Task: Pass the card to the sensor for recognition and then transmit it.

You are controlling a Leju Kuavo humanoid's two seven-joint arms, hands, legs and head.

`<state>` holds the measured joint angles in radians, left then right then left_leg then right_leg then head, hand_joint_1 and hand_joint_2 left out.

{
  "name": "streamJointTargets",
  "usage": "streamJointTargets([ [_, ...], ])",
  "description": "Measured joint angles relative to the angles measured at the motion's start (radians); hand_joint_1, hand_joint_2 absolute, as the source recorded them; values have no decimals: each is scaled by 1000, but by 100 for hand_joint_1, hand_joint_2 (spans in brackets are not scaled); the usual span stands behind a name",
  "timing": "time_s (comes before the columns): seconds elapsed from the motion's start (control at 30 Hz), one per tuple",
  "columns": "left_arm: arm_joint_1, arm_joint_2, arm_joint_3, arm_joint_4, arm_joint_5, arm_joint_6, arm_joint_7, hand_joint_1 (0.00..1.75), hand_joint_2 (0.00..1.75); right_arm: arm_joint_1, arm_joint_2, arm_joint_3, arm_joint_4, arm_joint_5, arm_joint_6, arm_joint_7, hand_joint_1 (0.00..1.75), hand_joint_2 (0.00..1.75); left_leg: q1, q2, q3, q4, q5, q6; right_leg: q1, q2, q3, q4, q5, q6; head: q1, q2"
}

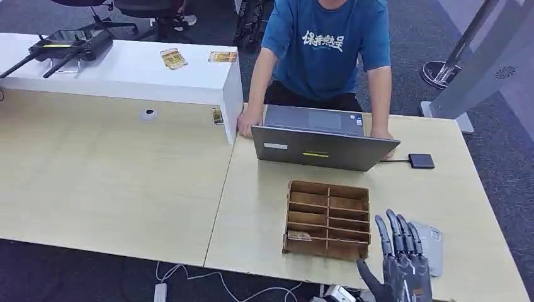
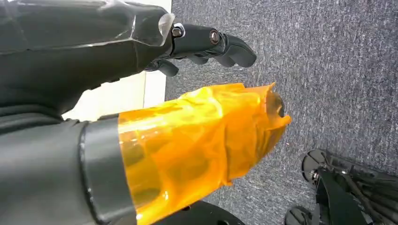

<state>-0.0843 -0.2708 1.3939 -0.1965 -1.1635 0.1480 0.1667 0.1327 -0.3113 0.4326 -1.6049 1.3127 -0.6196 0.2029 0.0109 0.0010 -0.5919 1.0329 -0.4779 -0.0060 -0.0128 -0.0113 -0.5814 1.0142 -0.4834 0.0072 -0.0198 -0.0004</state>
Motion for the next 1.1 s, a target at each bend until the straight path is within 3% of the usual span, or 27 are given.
streamJointTargets([
  [0.6, 0, 0, 0, 0, 0, 0, 1, 0, 0, -5, 0, 12, 0, 2, 12, 2, 0, 175, 0, 0, 0, 0, 0, 0, 0, 0, 0, 0, 0, 0, 0, 0],
  [1.1, 0, 0, 0, 0, 0, 2, 5, 0, 0, -16, -2, 38, 13, -9, 124, 58, 0, 175, 0, 0, 0, 0, 0, 0, 0, 0, 0, 0, 0, 0, 0, 0],
])
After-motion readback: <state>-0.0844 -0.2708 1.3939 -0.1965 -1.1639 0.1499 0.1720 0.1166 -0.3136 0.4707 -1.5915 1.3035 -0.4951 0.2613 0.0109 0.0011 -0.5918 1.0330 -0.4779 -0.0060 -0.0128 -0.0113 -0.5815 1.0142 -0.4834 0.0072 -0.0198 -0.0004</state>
